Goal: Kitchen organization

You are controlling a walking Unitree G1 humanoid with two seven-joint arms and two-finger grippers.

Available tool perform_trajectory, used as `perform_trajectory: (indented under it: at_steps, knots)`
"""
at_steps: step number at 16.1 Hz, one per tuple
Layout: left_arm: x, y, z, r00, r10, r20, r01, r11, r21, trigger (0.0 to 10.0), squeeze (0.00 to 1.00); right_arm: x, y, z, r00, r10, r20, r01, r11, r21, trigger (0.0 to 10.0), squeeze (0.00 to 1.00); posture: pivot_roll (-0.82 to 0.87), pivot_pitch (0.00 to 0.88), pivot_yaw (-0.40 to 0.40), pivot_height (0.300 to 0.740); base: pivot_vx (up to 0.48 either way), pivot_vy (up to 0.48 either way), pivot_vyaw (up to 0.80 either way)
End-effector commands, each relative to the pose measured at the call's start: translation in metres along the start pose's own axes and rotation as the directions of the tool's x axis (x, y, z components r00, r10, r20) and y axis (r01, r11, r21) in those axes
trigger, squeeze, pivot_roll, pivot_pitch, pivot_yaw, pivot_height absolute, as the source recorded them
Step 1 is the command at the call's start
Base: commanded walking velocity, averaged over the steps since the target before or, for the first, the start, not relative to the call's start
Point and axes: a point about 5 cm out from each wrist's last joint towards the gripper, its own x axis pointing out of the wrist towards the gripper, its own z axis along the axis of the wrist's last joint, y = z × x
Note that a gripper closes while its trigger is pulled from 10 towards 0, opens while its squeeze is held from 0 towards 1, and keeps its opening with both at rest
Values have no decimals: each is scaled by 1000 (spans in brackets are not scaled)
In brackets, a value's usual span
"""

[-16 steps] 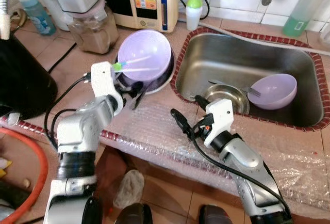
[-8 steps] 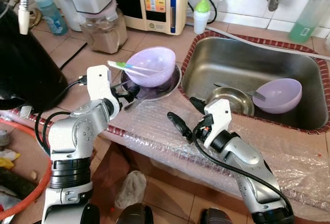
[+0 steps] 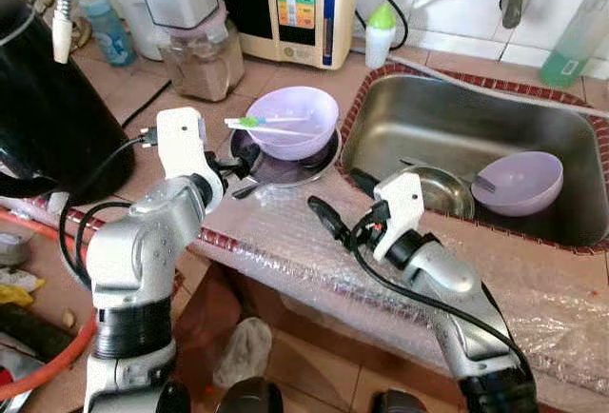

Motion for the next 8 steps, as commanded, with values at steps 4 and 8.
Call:
perform_trajectory:
  at_steps: [4,8]
  knots:
    - [-15,1,-7,996,14,92,-16,1000,27,10000,0,-2,-17,0,996,-87,15,87,996,7,10000,0,-4,28,71,740,0,0,0]
    - [-23,-1,-6,962,-36,269,3,992,124,10000,0,-6,-37,-4,944,-328,38,328,945,15,10000,0,5,1,44,740,0,0,0]
